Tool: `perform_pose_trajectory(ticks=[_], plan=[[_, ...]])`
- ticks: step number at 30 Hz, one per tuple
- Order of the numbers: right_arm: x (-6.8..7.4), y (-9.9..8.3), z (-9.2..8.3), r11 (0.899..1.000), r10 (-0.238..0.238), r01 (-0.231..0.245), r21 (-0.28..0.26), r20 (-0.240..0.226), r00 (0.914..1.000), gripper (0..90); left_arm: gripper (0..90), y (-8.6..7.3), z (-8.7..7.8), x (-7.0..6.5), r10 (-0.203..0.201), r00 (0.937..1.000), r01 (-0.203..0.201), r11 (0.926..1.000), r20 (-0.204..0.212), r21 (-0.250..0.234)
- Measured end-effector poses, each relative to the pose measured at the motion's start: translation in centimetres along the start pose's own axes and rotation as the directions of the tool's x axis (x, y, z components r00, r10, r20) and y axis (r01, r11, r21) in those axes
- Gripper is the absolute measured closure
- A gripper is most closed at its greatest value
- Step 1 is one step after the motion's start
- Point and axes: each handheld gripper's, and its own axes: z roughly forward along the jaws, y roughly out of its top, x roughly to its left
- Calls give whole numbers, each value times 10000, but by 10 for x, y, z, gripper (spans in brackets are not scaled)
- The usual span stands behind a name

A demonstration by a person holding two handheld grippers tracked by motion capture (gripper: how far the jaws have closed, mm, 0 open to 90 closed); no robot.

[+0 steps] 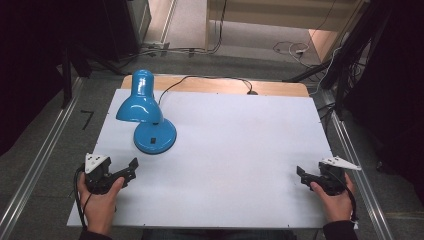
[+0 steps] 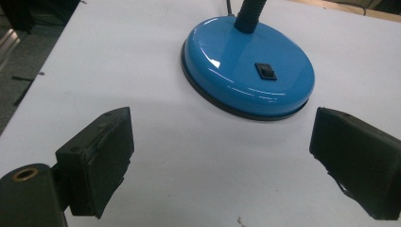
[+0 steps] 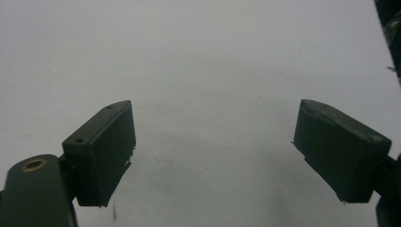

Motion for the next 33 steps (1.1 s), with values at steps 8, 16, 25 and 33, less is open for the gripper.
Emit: perform_pose_trajectory(ticks=[8,16,25,33], plan=[[-3,-2,-11,9992,286,-289,-271,-140,9995,117,79,6,7,-4,-20,10000,20,9998,-2,-216],[0,-1,-12,9991,251,-260,-350,-268,9993,117,79,8,11,-4,-22,10000,22,9998,-3,-175],[1,-1,-12,9991,264,-273,-335,-274,9993,117,79,8,12,-4,-18,10000,19,9998,45,-188],[1,-1,-12,9989,273,-285,-363,-333,9991,118,79,9,14,-5,-76,10000,77,9998,48,-209]])
